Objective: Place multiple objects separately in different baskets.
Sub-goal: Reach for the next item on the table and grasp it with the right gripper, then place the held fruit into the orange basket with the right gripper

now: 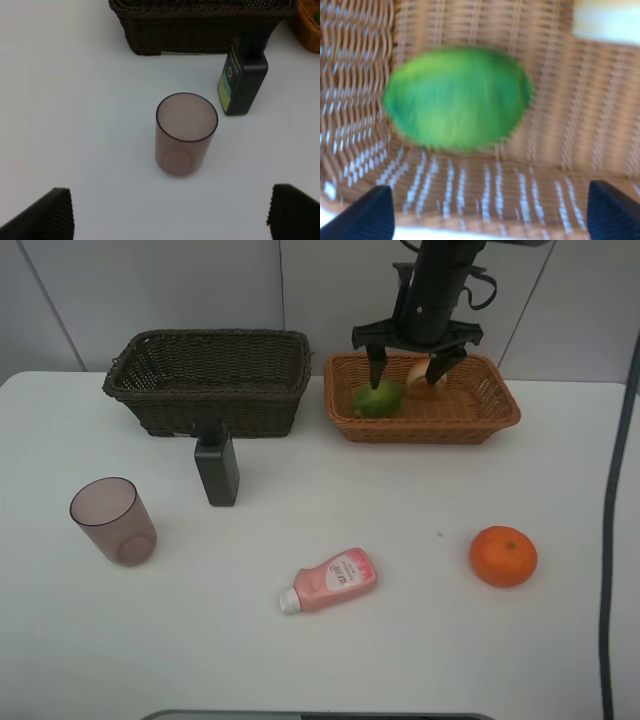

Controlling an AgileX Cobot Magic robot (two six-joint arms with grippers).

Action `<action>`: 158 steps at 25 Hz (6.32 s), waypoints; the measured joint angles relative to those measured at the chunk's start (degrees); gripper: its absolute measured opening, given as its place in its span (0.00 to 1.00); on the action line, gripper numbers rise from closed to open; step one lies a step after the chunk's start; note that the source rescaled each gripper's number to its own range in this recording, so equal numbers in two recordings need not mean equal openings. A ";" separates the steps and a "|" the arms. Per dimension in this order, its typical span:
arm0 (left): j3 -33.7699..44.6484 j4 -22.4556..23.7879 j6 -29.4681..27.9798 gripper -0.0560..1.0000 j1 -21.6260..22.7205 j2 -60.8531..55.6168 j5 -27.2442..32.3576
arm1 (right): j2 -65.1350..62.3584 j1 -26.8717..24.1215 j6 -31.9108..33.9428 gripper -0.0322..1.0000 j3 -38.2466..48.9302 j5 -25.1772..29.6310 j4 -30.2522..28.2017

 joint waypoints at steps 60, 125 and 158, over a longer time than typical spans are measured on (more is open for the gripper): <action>0.00 0.00 0.00 1.00 0.00 0.00 0.00 | -31.20 -5.56 12.90 0.87 71.34 -35.80 1.45; 0.00 0.00 0.00 1.00 0.00 0.00 0.00 | -12.96 0.89 2.98 0.51 16.06 -3.15 -1.28; 0.00 0.00 0.00 1.00 0.00 0.00 0.00 | -7.02 -6.19 8.58 0.67 22.85 -29.41 -12.90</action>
